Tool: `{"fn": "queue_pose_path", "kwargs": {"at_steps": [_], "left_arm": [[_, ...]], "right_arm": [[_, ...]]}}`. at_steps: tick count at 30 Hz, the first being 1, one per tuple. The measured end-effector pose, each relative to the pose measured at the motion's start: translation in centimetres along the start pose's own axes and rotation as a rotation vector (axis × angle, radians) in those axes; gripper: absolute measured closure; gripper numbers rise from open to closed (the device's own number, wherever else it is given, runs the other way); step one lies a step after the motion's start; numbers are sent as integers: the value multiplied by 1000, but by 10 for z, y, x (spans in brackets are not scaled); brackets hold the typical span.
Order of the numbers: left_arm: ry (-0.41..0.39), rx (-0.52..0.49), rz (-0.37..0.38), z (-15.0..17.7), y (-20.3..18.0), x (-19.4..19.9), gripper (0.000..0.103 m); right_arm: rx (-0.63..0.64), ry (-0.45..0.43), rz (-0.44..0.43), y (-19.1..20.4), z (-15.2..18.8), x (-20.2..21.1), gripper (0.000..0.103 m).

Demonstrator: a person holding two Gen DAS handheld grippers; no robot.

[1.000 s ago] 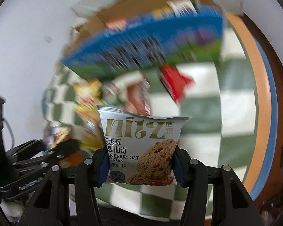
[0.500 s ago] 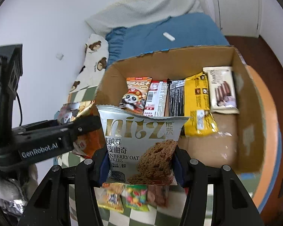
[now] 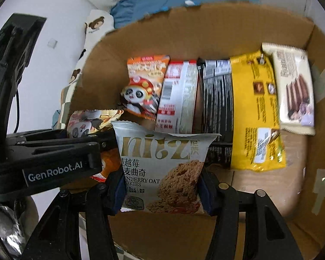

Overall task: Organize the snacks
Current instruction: 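Lower both held packets into the box and open both tools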

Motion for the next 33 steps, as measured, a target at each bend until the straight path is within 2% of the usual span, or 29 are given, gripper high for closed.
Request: {"fn": "queue_pose_path", "kwargs": {"at_steps": [1,2,3,4,5,7,11,20,27,33], "left_arm": [[5,-1,3,0,0,-3,54],[8,2,3,-1,1,-5,53],[5,7,7,-1,3,-7,51],[0,11,10,-1,3,-7,41],[-1,16,10,-1,5,-7,27],[-9,24,19,0,6,-7,17],[-23,25,14,4,4,-2,12],[-84,29,-7,16,0,21,12],[-197,31,-11,44,-3,47,12],[-311,30,-22,66,-2,68,12]], "right_arm": [[-9,13,-13,0,1,-3,24],[-11,20,-24,-2,1,-4,12],[-8,25,-25,-1,1,-5,10],[-9,28,-18,-2,1,-5,10],[-10,31,-11,-3,0,-4,10],[-4,39,-4,-2,-1,-1,7],[-7,37,45,-5,0,5,5],[-26,1,144,-17,13,33,5],[-34,-51,188,-27,32,61,5],[-33,-161,247,-28,55,99,5]]}}
Point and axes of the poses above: each gripper's, at about its wrist camera, not at the fingertips, and x roughly against the way its jaws point, y to its left, z to its underside, the point moved 3 cm from there along -x, roughly the way its jaws point, and after that the axes turned 11 degrees about y, right-handed, at the moved point
